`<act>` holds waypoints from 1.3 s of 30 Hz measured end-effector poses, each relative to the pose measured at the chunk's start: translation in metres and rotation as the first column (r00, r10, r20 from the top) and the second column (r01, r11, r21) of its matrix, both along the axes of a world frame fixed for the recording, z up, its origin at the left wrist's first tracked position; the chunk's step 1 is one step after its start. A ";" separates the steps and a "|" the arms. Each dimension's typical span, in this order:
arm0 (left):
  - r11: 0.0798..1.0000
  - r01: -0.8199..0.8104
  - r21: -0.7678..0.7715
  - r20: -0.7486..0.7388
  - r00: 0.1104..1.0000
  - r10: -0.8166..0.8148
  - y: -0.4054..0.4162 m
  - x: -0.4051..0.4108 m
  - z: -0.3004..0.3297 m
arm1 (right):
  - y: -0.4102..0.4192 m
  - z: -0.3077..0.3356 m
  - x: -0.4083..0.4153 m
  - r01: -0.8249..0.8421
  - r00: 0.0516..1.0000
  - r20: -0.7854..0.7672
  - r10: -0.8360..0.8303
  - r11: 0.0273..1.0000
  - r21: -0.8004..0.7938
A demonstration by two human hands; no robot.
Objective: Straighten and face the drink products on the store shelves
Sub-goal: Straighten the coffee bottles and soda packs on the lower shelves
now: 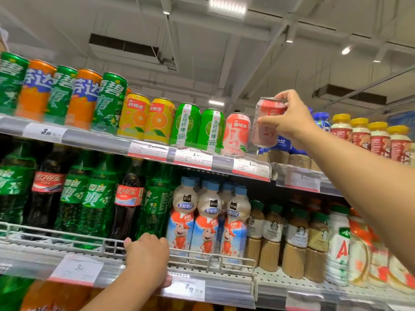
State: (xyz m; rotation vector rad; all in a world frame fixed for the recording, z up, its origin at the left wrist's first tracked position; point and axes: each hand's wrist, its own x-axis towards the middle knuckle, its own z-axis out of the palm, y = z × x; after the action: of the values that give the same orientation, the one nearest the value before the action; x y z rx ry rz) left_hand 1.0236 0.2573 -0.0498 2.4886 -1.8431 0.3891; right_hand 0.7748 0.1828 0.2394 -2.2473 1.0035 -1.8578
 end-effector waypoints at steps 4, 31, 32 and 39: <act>1.000 -0.006 -0.008 0.004 1.000 0.006 -0.004 0.001 -0.003 | -0.011 -0.011 0.001 0.037 0.999 0.010 -0.037 0.999 0.027; 1.000 -0.011 -0.009 0.027 1.000 0.011 -0.002 0.000 -0.003 | -0.013 -0.020 0.010 0.359 0.861 -0.363 -0.356 0.931 -0.063; 1.000 -0.014 -0.009 0.033 0.999 0.014 -0.002 0.000 -0.002 | -0.013 -0.021 0.011 0.372 0.852 -0.363 -0.376 0.924 -0.085; 0.999 -0.034 -0.038 0.053 0.998 0.036 -0.003 0.000 -0.006 | -0.014 -0.033 0.014 0.436 0.808 -0.378 -0.452 0.890 -0.132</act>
State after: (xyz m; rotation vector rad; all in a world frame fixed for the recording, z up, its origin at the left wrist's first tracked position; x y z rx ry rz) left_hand 1.0231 0.2543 -0.0560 2.5131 -1.7961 0.4916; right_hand 0.7888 0.1687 0.2061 -2.6618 1.7046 -1.5741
